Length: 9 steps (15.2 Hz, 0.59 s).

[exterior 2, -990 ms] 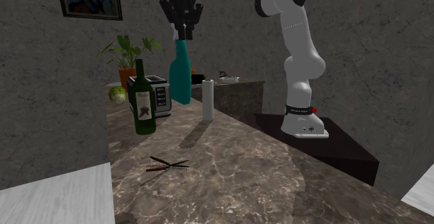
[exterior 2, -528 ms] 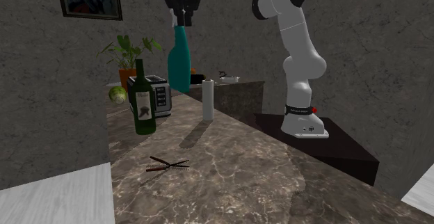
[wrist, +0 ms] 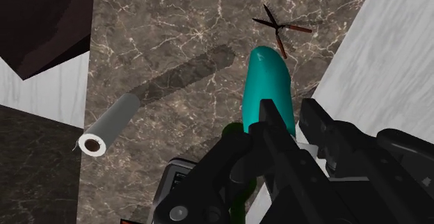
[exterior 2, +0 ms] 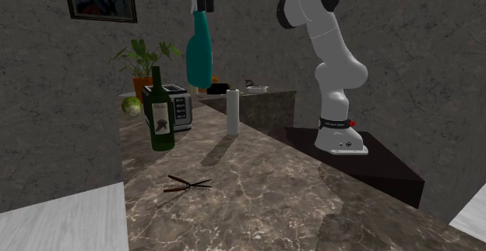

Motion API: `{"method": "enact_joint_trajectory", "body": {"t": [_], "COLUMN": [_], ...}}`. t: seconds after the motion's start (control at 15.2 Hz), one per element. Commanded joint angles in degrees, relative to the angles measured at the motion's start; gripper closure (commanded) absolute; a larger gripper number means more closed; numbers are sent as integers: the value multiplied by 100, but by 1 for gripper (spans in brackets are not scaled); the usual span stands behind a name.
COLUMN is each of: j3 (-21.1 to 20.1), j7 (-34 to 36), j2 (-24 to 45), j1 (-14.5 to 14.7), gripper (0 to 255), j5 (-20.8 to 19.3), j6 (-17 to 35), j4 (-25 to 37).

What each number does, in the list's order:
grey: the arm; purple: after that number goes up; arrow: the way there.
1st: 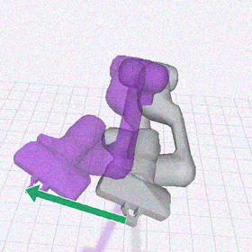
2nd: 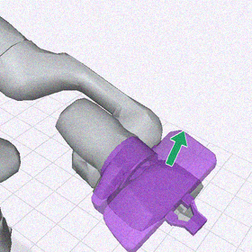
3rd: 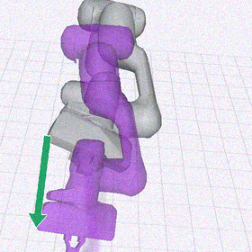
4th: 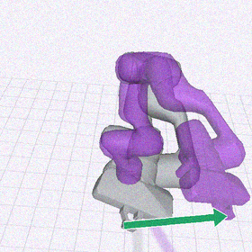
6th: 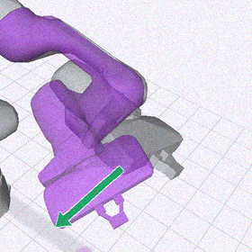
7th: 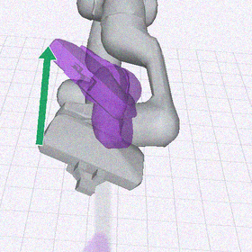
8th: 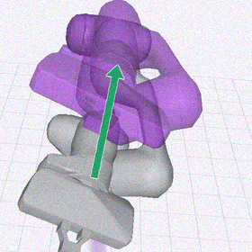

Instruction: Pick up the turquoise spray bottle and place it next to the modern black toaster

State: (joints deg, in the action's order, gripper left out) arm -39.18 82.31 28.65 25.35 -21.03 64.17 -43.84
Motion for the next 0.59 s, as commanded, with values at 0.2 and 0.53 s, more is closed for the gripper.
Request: {"method": "enact_joint_trajectory", "body": {"t": [0.2,0.53], "j3": [-43,32], "j7": [-356,-1067], "j2": [-478,-1085], "j1": [-700,-1668], "gripper": [255,255], "j5": [293,689], "j6": [223,582], "j4": [-672,-1522]}}
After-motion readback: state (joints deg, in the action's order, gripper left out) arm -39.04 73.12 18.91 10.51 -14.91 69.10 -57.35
